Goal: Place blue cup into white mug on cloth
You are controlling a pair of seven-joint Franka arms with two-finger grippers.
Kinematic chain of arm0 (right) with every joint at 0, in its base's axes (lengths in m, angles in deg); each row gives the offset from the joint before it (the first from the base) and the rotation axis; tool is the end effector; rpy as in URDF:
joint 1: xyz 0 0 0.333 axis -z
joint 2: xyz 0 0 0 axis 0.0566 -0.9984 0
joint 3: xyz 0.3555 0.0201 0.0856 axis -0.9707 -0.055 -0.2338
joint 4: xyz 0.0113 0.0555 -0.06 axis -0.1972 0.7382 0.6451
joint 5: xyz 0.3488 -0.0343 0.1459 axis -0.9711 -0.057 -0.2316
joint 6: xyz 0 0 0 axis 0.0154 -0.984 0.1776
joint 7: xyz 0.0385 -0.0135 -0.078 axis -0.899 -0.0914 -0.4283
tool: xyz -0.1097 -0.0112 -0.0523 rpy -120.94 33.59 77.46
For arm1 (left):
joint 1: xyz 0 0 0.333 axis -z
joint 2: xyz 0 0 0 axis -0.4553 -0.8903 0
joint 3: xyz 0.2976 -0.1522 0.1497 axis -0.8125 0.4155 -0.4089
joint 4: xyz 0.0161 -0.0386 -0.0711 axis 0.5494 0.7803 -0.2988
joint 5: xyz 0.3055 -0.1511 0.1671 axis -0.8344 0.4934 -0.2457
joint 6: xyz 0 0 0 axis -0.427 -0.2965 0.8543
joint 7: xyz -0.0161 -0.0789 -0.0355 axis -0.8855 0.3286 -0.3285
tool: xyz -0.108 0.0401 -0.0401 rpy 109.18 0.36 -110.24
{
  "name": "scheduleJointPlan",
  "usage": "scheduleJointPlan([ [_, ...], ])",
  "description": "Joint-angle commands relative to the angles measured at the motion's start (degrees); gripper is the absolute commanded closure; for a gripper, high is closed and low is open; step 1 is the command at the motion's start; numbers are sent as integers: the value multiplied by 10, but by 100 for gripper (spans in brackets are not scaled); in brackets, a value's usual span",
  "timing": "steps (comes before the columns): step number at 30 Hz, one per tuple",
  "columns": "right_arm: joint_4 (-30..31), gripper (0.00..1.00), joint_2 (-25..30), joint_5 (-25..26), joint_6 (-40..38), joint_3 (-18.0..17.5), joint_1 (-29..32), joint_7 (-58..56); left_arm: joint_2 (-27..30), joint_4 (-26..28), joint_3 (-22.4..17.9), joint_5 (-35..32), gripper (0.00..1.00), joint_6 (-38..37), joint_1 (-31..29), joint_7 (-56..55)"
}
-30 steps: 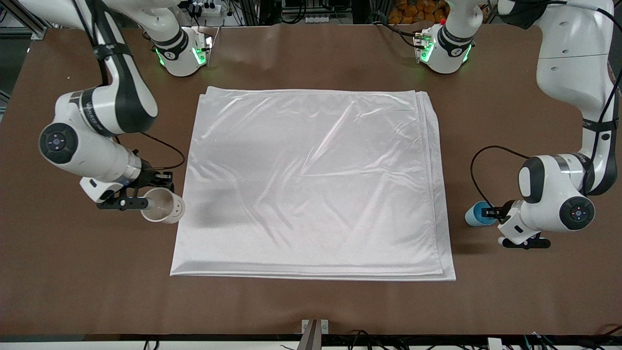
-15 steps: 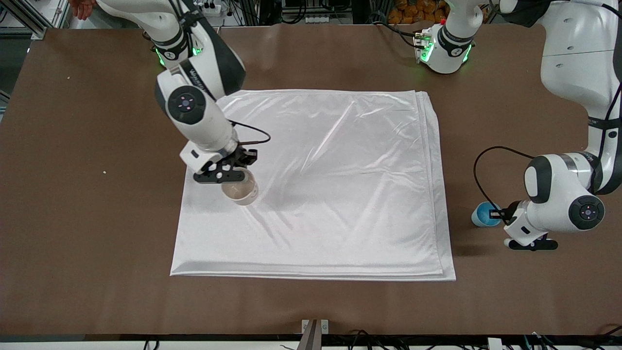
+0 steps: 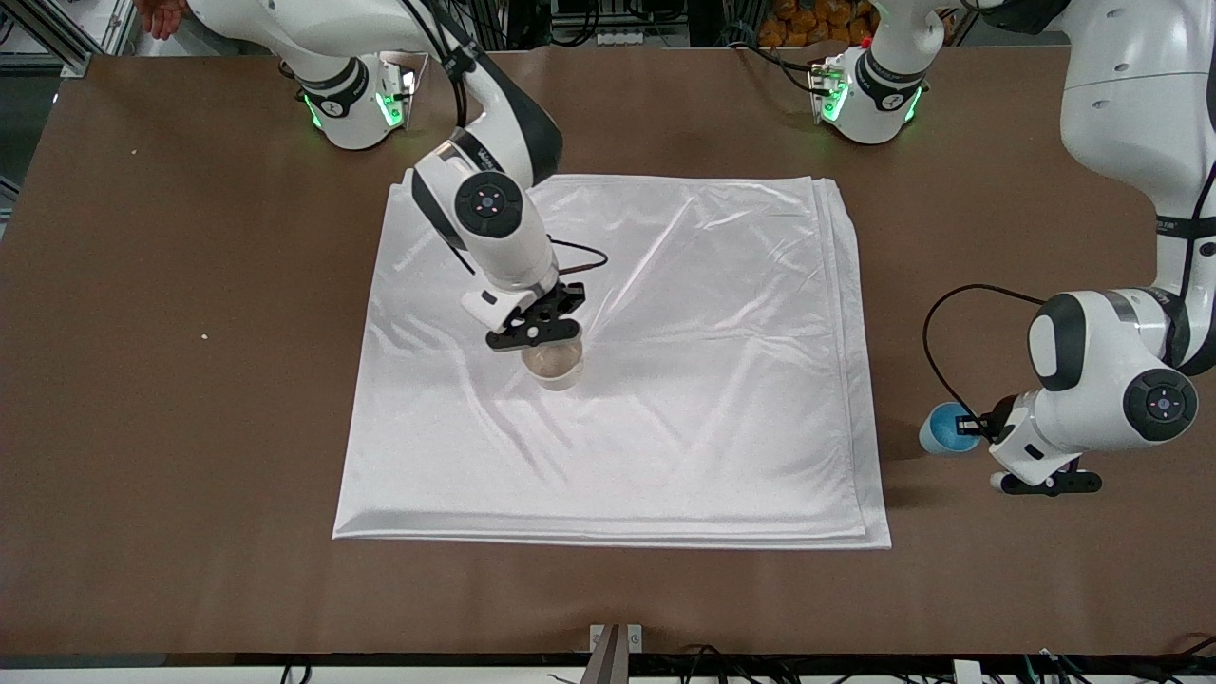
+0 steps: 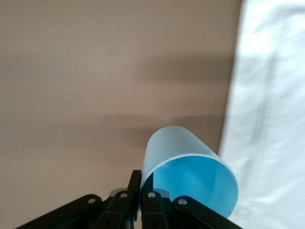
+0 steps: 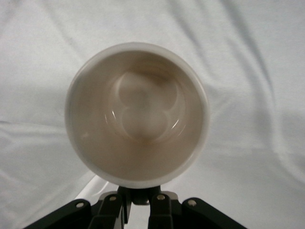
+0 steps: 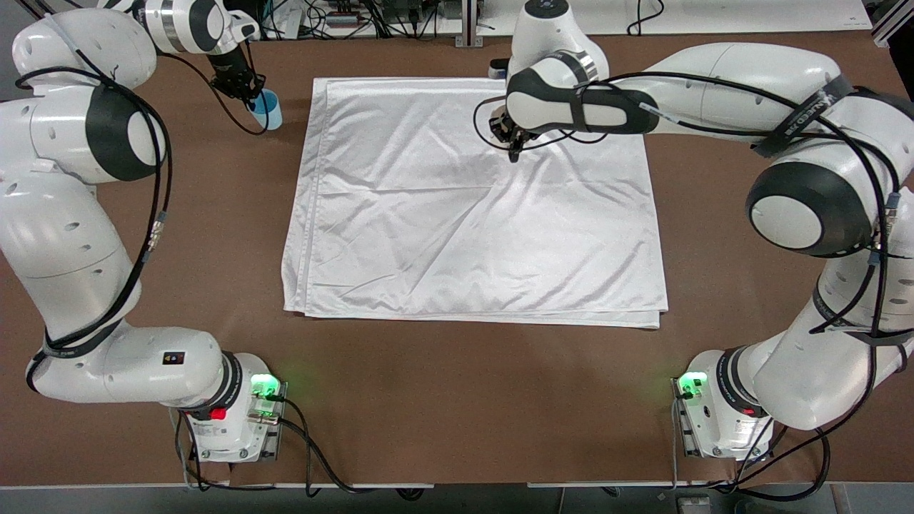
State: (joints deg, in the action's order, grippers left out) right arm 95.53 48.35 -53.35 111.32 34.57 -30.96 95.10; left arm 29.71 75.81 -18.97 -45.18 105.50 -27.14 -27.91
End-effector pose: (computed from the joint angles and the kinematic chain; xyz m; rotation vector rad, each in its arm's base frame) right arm 0.5231 0.4444 0.3588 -3.0730 -0.2190 0.0726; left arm 0.7147 0.0009 0.3207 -3.1153 -0.0630 0.1608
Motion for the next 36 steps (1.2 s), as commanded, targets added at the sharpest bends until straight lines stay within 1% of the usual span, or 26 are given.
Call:
scheduleJointPlan([
  [1, -57, 100, -55, 2, -6, 5, -24, -3, 21, 8, 32, 26, 100, -10, 5, -64],
  [4, -67, 100, -76, 5, -3, 5, -34, -6, 22, 8, 54, 27, 100, -10, 6, -114],
  [8, -73, 100, -93, 3, 23, 5, -39, -6, 22, 7, 95, 27, 100, -10, 6, -183],
  [16, -74, 100, -113, 6, 59, 5, -51, -8, 22, 8, 160, 20, 100, -10, 8, -295],
  [19, -74, 99, -114, 7, 62, 6, -53, -8, 22, 8, 176, 19, 100, -10, 16, -325],
  [22, -74, 55, -113, 8, 63, 6, -52, -6, 22, 8, 180, 19, 100, -10, 39, -358],
  [23, -75, 44, -113, 8, 62, 6, -52, -6, 22, 8, 180, 19, 100, -10, 49, -368],
  [24, -75, 21, -111, 9, 63, 6, -52, -6, 21, 8, 179, 19, 100, -10, 56, -376],
  [25, -75, 0, -109, 10, 63, 6, -53, -7, 21, 8, 180, 18, 100, -10, 63, -384],
  [29, -75, 0, -103, 13, 61, 6, -54, -4, 21, 8, 179, 18, 100, -10, 85, -417],
  [32, -75, 0, -85, 13, 56, 7, -53, -7, 21, 8, 179, 18, 100, -10, 96, -435],
  [36, -74, 0, -55, 13, 17, 8, -52, -3, 21, 7, 179, 17, 100, -10, 113, -462],
])
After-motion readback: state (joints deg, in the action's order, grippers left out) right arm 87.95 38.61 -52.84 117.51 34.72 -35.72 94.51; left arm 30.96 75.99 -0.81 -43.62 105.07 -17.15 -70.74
